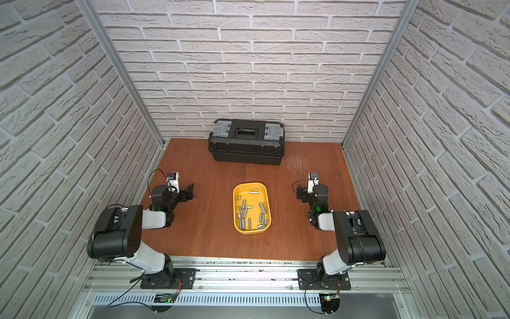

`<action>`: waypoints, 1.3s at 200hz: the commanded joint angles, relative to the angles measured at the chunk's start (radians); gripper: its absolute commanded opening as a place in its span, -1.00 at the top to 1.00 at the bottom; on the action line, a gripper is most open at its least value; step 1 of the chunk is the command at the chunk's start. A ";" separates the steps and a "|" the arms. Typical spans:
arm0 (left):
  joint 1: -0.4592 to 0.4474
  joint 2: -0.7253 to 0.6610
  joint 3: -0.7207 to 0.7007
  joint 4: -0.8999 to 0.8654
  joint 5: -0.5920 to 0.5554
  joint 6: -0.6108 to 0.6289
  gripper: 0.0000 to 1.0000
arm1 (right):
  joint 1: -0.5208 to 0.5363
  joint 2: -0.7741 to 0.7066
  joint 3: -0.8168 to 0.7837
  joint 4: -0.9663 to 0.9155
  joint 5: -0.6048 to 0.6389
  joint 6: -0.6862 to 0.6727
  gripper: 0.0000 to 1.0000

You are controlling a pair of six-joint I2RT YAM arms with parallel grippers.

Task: Take out the socket from the storage box
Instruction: Pick up the socket head from the storage box.

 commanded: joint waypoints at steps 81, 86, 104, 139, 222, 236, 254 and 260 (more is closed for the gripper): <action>0.007 -0.002 -0.009 0.052 0.014 0.010 -0.97 | 0.009 -0.013 0.007 0.043 -0.005 -0.009 -0.99; 0.006 -0.003 -0.009 0.051 0.014 0.009 -0.96 | 0.009 -0.013 0.006 0.043 -0.005 -0.009 -0.99; 0.006 -0.003 -0.010 0.052 0.014 0.010 -0.96 | 0.008 -0.011 0.010 0.034 -0.008 -0.010 -0.99; 0.007 -0.003 -0.010 0.052 0.014 0.010 -0.96 | 0.008 -0.011 0.011 0.034 -0.009 -0.008 -0.99; 0.006 -0.003 -0.010 0.052 0.014 0.010 -0.97 | 0.008 -0.016 0.007 0.040 -0.008 -0.008 -0.99; 0.007 -0.003 -0.010 0.052 0.014 0.010 -0.96 | 0.007 -0.016 0.006 0.040 -0.008 -0.007 -0.99; 0.008 -0.003 -0.009 0.052 0.015 0.009 -0.96 | 0.008 -0.015 0.008 0.038 -0.008 -0.006 -0.99; 0.007 -0.002 -0.010 0.052 0.015 0.010 -0.96 | 0.008 -0.014 0.008 0.039 -0.009 -0.007 -0.99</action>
